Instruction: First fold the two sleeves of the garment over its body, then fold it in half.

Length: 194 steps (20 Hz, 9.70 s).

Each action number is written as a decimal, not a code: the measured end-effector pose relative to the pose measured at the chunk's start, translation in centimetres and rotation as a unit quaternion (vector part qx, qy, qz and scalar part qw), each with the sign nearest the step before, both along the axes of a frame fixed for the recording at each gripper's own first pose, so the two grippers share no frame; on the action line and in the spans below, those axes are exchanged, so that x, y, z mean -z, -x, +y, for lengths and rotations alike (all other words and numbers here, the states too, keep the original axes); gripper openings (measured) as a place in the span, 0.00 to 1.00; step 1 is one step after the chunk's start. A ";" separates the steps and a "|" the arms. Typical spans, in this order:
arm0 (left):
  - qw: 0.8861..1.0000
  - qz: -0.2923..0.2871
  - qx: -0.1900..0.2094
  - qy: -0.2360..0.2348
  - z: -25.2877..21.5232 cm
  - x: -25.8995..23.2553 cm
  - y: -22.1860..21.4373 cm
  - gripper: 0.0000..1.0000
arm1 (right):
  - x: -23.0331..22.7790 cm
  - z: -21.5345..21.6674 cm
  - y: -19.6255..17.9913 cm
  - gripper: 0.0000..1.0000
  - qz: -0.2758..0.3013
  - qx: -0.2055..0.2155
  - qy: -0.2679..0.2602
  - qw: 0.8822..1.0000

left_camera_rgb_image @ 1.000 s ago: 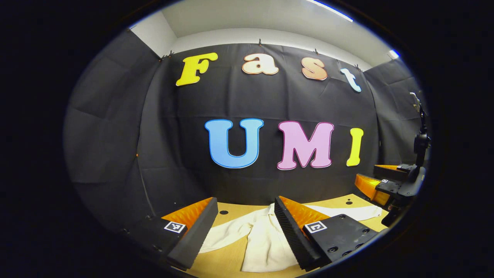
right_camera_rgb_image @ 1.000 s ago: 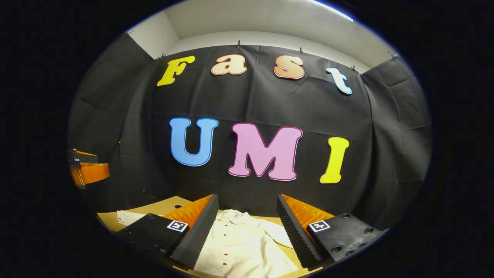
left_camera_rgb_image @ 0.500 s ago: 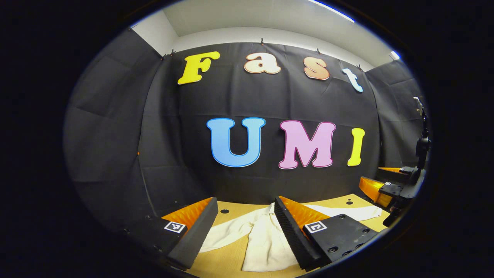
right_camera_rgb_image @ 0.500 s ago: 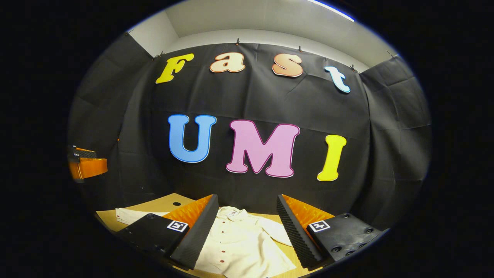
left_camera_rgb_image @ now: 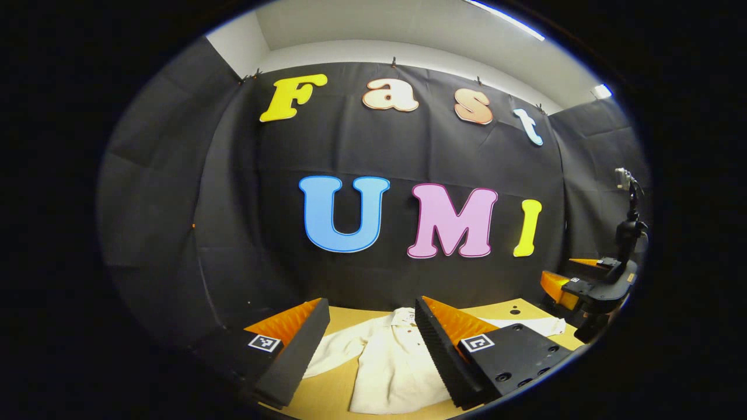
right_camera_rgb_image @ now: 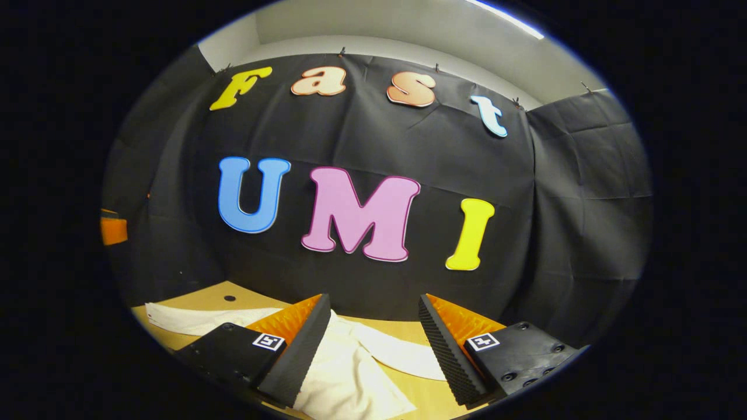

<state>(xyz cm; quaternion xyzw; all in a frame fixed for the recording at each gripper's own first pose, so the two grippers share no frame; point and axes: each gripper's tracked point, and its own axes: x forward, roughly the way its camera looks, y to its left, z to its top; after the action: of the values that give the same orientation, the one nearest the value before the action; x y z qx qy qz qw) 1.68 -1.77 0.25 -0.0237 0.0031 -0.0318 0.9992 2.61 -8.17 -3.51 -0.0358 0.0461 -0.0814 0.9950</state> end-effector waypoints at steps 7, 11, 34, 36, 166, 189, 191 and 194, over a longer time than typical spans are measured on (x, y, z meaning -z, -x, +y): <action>1.000 0.008 0.021 -0.003 -3.9 0.2 -2.8 0.96 | 8.0 -7.8 -4.7 0.96 0.102 0.026 -0.008 0.994; 1.000 0.014 0.023 -0.008 -6.5 0.4 -4.3 0.96 | 12.8 -13.1 -7.4 0.97 0.145 0.051 -0.019 0.988; 0.995 0.098 0.032 -0.009 -17.1 6.5 -8.8 0.96 | 38.7 -40.4 -2.2 0.97 0.384 0.270 -0.182 0.864; 0.994 0.105 0.035 -0.007 -17.5 7.0 -8.8 0.96 | 39.9 -40.2 -1.8 0.97 0.402 0.262 -0.191 0.856; 0.931 0.323 0.169 -0.001 -14.1 28.0 -15.5 0.96 | 31.9 -7.6 6.5 0.97 0.353 -0.038 -0.135 0.925; 0.884 0.462 0.067 -0.032 -1.4 38.7 -0.9 0.13 | 36.8 -2.4 8.0 0.12 0.409 -0.054 -0.139 0.900; 0.887 0.455 0.080 -0.005 -2.5 38.3 -1.0 0.07 | 36.8 -2.4 8.0 0.06 0.409 -0.054 -0.126 0.902; 0.901 0.425 0.084 -0.014 -3.0 36.1 -2.3 0.07 | 35.2 -2.7 6.8 0.06 0.387 -0.033 -0.131 0.912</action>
<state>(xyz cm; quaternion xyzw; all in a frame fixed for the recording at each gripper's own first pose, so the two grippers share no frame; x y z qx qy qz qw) 3.94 -4.73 -35.85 -0.0202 0.4297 -0.1029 0.8969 -4.18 -10.85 -38.74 0.0641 0.4368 -0.0210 0.8970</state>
